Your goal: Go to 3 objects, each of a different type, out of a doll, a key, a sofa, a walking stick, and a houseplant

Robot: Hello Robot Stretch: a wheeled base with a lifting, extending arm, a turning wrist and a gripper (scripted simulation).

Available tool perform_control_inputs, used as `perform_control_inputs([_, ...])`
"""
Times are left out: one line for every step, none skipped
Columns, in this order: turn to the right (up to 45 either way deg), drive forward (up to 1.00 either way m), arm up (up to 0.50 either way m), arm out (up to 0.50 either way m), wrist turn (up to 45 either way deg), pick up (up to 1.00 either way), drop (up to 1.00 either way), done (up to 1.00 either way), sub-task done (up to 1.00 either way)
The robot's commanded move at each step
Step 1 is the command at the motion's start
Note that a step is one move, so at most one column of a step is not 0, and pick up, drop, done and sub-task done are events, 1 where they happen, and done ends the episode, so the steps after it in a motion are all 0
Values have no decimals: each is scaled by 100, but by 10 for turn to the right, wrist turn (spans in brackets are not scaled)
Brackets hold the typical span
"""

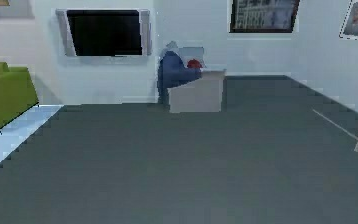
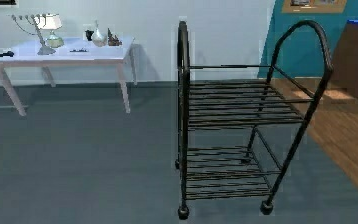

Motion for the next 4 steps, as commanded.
perform_control_inputs([240,0,0,0,0,0,0,0,0])
perform_control_inputs([0,100,0,0,0,0,0,0,0])
perform_control_inputs([0,100,0,0,0,0,0,0,0])
perform_control_inputs([0,55,0,0,0,0,0,0,0])
